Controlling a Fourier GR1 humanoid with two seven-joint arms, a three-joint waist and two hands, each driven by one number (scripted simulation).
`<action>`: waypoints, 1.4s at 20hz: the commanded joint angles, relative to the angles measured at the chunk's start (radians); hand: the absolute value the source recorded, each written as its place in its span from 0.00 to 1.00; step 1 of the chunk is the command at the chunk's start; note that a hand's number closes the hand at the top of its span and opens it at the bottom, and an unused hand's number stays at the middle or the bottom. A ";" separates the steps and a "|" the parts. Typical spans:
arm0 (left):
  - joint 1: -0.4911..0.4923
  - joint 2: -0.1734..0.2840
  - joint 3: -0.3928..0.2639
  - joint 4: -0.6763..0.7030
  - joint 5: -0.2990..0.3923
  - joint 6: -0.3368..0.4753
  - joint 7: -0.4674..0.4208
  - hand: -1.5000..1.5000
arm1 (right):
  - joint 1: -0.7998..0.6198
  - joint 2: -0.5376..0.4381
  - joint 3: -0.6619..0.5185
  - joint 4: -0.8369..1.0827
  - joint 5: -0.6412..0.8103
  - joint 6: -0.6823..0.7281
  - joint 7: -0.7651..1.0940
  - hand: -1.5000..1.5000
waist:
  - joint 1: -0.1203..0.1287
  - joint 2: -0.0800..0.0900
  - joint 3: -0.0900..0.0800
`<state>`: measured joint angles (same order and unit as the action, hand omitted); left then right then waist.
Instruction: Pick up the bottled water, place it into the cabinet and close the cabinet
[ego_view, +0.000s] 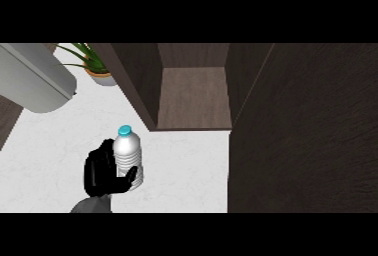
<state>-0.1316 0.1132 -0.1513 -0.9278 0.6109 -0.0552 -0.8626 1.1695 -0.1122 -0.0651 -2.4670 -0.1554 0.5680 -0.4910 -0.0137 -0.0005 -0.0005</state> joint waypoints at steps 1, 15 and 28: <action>0.008 0.000 -0.066 -0.124 -0.047 0.046 0.081 1.00 | 0.034 -0.003 -0.041 -0.084 -0.091 0.025 0.012 0.00 | 0.006 -0.005 0.001; -0.087 -0.099 -0.284 -0.594 -0.187 0.369 0.483 1.00 | -0.035 0.023 -0.003 -0.104 -0.080 -0.010 0.093 0.00 | 0.011 -0.002 0.001; -0.383 -0.113 -0.445 -0.611 -0.252 0.810 0.676 1.00 | -0.131 0.014 -0.054 -0.088 -0.152 -0.027 0.184 0.00 | 0.000 0.003 0.000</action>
<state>-0.4149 0.0025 -0.5710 -1.5605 0.3727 0.6436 -0.2256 1.0383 -0.0930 -0.1031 -2.4320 -0.1745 0.5630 -0.4106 -0.0121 0.0004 0.0001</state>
